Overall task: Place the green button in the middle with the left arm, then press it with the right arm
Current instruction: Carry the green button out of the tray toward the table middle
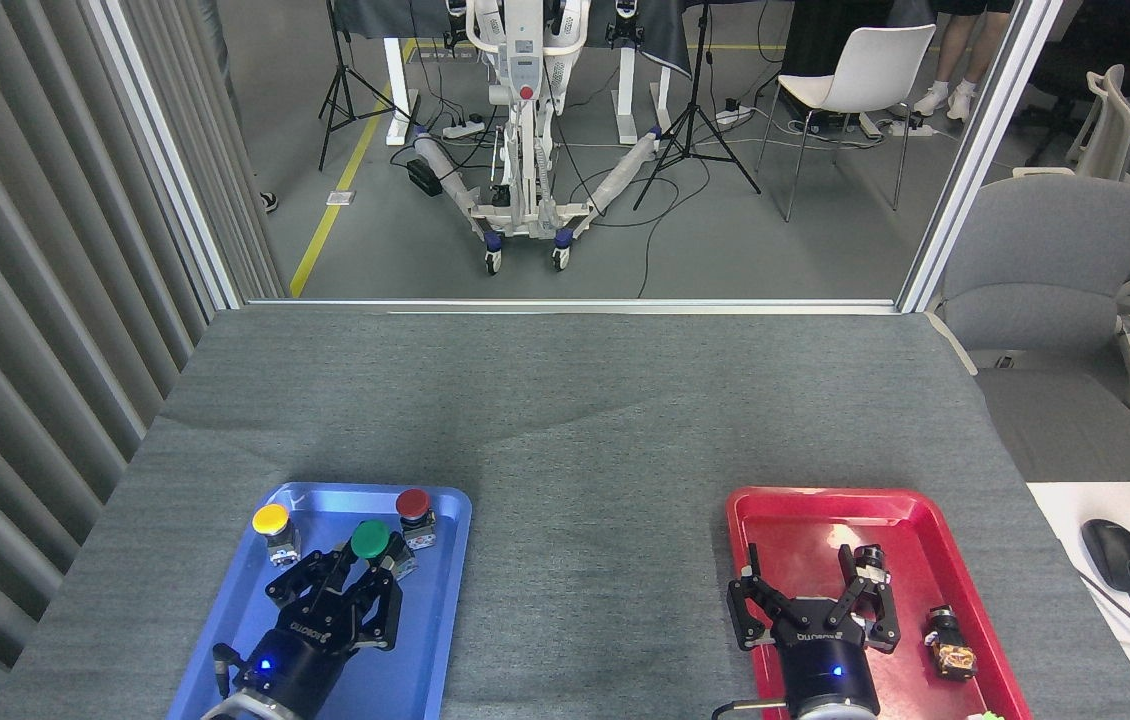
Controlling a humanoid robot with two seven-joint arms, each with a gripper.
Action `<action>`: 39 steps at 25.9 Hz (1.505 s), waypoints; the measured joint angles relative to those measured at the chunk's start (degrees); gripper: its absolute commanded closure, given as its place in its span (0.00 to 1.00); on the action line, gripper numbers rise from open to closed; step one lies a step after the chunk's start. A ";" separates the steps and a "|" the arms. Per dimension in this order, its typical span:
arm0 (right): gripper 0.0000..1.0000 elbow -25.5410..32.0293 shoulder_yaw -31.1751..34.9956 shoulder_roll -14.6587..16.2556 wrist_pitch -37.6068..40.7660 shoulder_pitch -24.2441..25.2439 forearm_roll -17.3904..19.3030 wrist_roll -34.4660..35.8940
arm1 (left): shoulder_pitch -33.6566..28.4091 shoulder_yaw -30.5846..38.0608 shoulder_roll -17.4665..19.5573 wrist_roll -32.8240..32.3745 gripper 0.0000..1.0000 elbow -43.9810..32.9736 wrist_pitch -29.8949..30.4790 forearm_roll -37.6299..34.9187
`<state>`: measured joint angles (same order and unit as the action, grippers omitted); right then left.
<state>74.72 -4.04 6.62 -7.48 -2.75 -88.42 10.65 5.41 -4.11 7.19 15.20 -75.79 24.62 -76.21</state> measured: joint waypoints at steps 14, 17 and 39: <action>0.00 0.08 0.10 -1.73 0.45 -0.58 0.02 0.66 | 13.43 -17.14 -13.22 -1.48 1.00 16.40 -5.68 -11.68; 0.00 -0.04 0.23 -1.79 1.33 -1.05 0.19 0.47 | 14.88 -19.43 -14.62 -1.38 1.00 19.14 -9.65 -13.00; 0.00 -0.09 2.07 0.00 8.27 -1.17 6.75 0.68 | 15.68 -22.73 -15.13 -0.49 0.50 26.99 -15.43 -13.02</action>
<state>74.64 -1.97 6.62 0.80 -3.93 -81.67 11.33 21.09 -26.84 -7.94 14.71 -48.80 9.18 -89.22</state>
